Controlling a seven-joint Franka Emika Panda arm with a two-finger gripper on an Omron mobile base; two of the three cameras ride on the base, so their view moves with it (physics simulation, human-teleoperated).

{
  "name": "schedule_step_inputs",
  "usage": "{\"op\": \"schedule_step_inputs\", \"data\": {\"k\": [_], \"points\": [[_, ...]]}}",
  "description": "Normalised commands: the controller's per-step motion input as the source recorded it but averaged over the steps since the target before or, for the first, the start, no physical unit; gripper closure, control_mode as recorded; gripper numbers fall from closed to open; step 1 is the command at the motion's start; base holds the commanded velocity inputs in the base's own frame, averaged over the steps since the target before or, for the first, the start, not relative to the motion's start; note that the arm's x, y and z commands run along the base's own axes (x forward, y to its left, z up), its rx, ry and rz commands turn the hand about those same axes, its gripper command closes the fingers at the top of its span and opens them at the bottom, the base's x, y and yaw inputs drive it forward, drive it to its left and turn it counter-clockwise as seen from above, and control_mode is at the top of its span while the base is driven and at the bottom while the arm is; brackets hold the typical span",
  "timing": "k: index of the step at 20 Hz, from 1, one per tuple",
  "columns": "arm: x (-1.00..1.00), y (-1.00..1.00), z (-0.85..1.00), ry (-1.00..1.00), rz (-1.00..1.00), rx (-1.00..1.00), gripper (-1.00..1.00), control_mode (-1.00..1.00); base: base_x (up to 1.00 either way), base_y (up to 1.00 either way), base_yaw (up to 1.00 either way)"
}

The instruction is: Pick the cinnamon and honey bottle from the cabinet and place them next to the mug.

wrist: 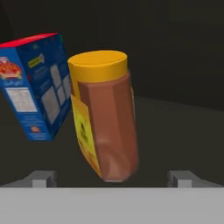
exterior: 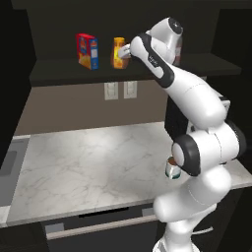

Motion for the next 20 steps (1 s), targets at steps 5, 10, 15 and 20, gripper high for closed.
{"op": "schedule_step_inputs", "data": {"k": [5,10,15,20], "points": [[0.07,0.11,0.00,0.09,0.02,0.00,-1.00,-1.00,0.00,0.00,0.00],[0.03,0.20,0.00,0.05,0.01,0.00,-1.00,-1.00,0.00,0.00,0.00],[0.13,0.14,-0.01,0.00,0.00,0.00,-1.00,-1.00,0.00,0.00,0.00],[0.09,0.01,-0.09,-0.01,0.00,0.00,-1.00,-1.00,0.00,0.00,0.00]]}}
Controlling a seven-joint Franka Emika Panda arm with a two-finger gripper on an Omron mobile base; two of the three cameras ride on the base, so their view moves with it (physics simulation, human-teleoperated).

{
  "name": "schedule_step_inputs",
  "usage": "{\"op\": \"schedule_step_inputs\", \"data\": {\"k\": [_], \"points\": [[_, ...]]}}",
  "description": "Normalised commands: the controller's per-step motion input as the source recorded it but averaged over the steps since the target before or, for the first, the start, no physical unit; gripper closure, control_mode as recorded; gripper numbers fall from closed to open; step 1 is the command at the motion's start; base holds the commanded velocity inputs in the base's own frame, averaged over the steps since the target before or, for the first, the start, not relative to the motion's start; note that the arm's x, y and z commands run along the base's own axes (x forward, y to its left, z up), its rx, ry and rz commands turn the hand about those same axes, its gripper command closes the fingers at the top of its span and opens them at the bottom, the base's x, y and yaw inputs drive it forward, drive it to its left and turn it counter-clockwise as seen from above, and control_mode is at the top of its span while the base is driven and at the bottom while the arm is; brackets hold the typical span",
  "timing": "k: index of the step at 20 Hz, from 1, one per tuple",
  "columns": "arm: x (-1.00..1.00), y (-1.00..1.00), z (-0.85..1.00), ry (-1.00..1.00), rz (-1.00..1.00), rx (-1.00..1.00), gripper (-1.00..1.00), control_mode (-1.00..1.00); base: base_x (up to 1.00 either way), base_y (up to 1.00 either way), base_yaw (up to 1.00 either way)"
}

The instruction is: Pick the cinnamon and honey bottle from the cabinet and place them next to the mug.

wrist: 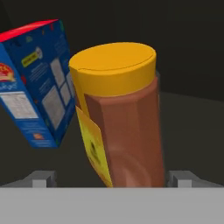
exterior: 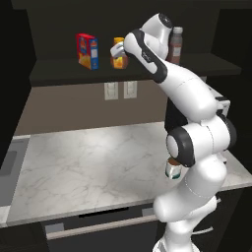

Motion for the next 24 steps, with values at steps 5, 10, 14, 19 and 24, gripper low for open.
{"op": "schedule_step_inputs", "data": {"k": [5,10,14,19,24], "points": [[0.05,0.00,-0.10,-0.01,0.00,0.00,-1.00,-1.00,0.00,0.00,0.00],[0.04,0.00,-0.06,0.00,0.00,0.00,-1.00,-1.00,0.00,0.00,0.00],[0.07,0.00,-0.02,0.00,0.00,0.00,-1.00,-1.00,0.00,0.00,0.00],[0.11,0.00,0.00,0.00,0.00,0.00,-1.00,-1.00,0.00,0.00,0.00],[0.16,0.00,0.00,0.00,0.00,0.00,-1.00,-1.00,0.00,0.00,0.00]]}}
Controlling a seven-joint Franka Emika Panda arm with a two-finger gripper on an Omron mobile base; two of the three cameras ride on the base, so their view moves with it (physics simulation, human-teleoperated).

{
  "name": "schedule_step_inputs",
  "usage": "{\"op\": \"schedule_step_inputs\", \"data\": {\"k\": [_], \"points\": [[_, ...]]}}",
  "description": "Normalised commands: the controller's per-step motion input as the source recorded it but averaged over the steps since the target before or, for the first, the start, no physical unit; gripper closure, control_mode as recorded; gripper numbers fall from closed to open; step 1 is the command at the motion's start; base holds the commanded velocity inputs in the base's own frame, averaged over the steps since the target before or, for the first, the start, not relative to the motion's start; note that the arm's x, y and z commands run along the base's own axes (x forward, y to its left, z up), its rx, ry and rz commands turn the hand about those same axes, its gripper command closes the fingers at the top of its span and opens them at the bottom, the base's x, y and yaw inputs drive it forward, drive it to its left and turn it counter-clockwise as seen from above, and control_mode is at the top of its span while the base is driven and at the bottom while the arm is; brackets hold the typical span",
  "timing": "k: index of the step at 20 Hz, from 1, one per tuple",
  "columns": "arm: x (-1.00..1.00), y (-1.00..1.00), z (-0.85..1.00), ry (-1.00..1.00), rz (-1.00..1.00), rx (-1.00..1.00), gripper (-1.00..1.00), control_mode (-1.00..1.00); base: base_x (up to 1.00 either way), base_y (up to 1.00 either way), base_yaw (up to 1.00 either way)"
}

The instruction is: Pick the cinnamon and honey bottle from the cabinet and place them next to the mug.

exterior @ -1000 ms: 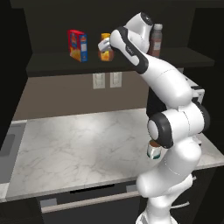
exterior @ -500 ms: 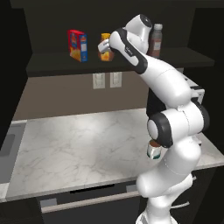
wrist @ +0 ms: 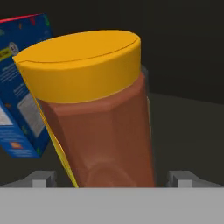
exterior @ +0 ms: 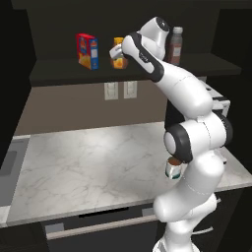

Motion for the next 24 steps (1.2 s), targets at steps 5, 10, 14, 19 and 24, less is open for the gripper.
{"op": "schedule_step_inputs", "data": {"k": [5,10,14,19,24], "points": [[0.08,0.01,0.00,0.00,0.00,0.00,-1.00,-1.00,0.00,0.00,0.00],[0.00,0.02,0.00,0.00,0.00,0.00,-1.00,-1.00,0.00,0.00,0.00],[0.00,0.00,0.00,0.00,0.00,0.00,-1.00,-1.00,0.00,0.00,0.00],[0.00,0.00,0.00,0.00,0.00,0.00,1.00,-1.00,0.00,0.00,0.00],[0.00,0.00,0.00,0.00,0.00,0.00,1.00,-1.00,0.00,0.00,0.00]]}}
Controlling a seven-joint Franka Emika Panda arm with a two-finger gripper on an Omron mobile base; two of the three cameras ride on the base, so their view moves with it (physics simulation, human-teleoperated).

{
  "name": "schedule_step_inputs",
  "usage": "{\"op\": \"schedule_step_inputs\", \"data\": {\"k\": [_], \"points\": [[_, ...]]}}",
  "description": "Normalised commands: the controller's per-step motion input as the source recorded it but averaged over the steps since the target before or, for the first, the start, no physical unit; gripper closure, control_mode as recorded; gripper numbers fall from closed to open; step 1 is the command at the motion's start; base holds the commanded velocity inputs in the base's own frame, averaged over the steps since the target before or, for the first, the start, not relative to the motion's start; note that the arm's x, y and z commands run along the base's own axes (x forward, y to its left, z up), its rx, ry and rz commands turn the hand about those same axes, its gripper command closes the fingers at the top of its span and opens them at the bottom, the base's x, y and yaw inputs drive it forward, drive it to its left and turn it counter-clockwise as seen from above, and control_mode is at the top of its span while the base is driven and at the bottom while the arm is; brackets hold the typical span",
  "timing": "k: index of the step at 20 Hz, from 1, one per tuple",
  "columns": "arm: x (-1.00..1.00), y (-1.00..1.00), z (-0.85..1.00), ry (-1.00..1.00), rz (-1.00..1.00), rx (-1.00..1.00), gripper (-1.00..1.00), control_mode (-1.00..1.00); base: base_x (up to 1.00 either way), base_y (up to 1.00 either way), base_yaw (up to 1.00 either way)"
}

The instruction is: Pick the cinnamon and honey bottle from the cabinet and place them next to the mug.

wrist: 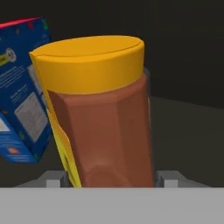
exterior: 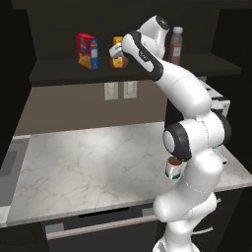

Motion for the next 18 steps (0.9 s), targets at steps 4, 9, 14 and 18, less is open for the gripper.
{"op": "schedule_step_inputs", "data": {"k": [4,9,14,18], "points": [[-0.01,0.00,0.00,0.00,0.00,0.00,1.00,-1.00,0.00,0.00,0.00],[-0.42,0.00,0.00,-0.03,-0.01,0.00,1.00,-1.00,0.00,0.00,0.00],[-0.60,-0.03,0.00,-0.08,-0.03,0.00,1.00,-1.00,0.00,0.00,0.00],[-0.53,-0.08,0.00,-0.12,-0.04,0.00,1.00,-1.00,0.00,0.00,0.00]]}}
